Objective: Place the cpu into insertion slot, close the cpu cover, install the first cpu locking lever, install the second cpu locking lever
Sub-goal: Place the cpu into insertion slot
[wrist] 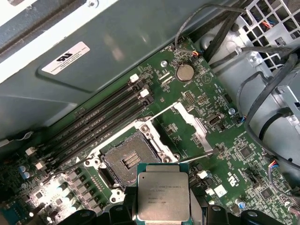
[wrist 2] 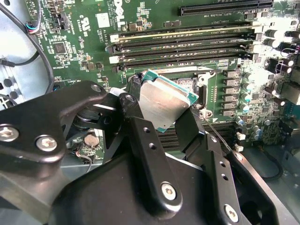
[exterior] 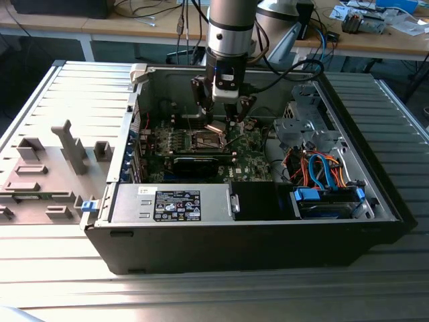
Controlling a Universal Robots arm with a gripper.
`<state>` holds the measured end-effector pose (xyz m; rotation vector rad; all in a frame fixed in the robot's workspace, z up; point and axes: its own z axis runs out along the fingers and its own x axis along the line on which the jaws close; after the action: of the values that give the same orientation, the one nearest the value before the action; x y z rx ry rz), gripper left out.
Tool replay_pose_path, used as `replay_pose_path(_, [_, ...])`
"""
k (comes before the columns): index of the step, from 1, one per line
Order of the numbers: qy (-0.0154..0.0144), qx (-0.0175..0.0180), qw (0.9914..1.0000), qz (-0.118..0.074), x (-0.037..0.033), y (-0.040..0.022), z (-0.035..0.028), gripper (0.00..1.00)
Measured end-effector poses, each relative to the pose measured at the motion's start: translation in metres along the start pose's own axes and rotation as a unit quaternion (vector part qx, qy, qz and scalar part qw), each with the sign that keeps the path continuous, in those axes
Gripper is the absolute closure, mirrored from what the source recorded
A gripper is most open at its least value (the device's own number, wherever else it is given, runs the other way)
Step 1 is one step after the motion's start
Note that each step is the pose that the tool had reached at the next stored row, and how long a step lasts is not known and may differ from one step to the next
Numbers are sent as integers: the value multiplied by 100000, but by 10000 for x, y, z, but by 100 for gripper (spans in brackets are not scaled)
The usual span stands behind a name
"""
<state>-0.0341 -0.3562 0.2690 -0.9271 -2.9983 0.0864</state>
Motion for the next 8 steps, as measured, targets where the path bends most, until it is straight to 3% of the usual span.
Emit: replay_pose_path(8, [44, 13, 99996, 847, 0, 0, 0, 46])
